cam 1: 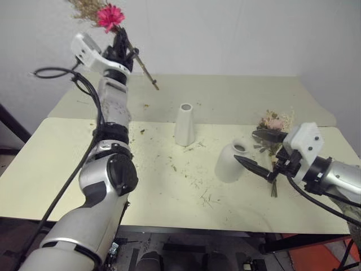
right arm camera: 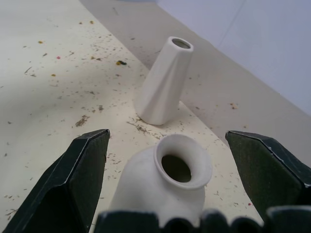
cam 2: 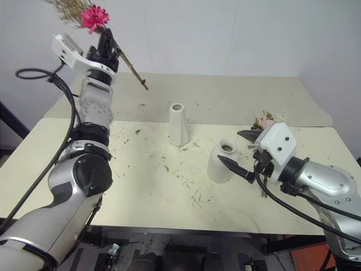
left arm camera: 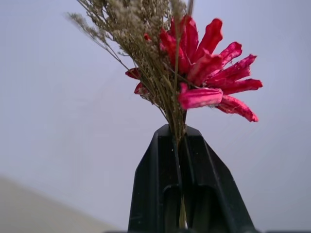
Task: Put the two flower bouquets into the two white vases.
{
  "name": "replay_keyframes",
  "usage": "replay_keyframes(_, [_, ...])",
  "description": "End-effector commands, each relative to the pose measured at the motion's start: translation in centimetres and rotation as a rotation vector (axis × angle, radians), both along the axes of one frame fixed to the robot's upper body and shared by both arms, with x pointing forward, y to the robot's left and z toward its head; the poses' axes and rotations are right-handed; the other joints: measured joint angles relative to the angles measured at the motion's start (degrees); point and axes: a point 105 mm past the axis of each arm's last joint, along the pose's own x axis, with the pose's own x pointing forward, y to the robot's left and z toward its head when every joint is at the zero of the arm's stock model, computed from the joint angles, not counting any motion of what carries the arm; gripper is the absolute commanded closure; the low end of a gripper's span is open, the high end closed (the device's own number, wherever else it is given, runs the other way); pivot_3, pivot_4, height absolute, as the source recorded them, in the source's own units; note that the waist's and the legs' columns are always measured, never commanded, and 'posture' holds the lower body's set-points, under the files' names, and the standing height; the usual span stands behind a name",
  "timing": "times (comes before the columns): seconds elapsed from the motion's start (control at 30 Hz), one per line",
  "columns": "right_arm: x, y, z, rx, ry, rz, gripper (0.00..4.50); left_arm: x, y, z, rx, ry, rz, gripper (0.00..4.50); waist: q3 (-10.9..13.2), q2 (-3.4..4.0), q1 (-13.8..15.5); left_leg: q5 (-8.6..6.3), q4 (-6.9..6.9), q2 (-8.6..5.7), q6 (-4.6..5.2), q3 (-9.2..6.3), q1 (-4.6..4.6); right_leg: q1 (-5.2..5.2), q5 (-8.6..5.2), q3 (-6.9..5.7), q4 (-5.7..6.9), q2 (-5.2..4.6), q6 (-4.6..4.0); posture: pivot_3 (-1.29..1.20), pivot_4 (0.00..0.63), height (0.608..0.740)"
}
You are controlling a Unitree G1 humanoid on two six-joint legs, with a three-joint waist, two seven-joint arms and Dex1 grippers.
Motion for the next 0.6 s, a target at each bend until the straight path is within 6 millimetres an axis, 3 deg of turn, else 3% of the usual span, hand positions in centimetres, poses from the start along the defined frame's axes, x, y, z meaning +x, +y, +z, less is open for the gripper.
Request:
replay_keyframes(0.03, [-1.2, 0.0, 1.1, 0.017, -0.073, -0.042, 0.00, -0.6, -1.2, 1.5, -0.024, -0.099, -0.090, 4.49, 0.01, -0.01, -0.09, 0.00, -0.01, 0.01, 0.00, 0.00, -0.01, -0.01, 0.00, 0.00, 0.00, 0.02, 0.00, 0.00, 0.150, 0.740])
replay_keyframes(0.43, [-3.8, -0.7, -0.1, 0.070, -0.070, -0.167, 0.00, -0.7, -3.5, 2.3, -0.012, -0.105, -0.186, 4.49, 0.01, -0.01, -1.00, -0.01, -0.01, 0.00, 0.01, -0.03, 0.06, 0.00, -0.04, 0.04, 0.04, 0.02, 0.09, 0.00, 0.150, 0.740])
replay_keyframes(0.6, [-4.0, -0.8, 0.0, 0.080, -0.076, -0.189, 0.00, -0.4, -4.7, 1.2, 0.041, -0.069, -0.191, 4.49, 0.01, -0.01, -1.28, -0.01, -0.01, 0.01, 0.01, -0.03, 0.07, 0.00, -0.04, 0.04, 0.04, 0.03, 0.10, 0.00, 0.150, 0.740])
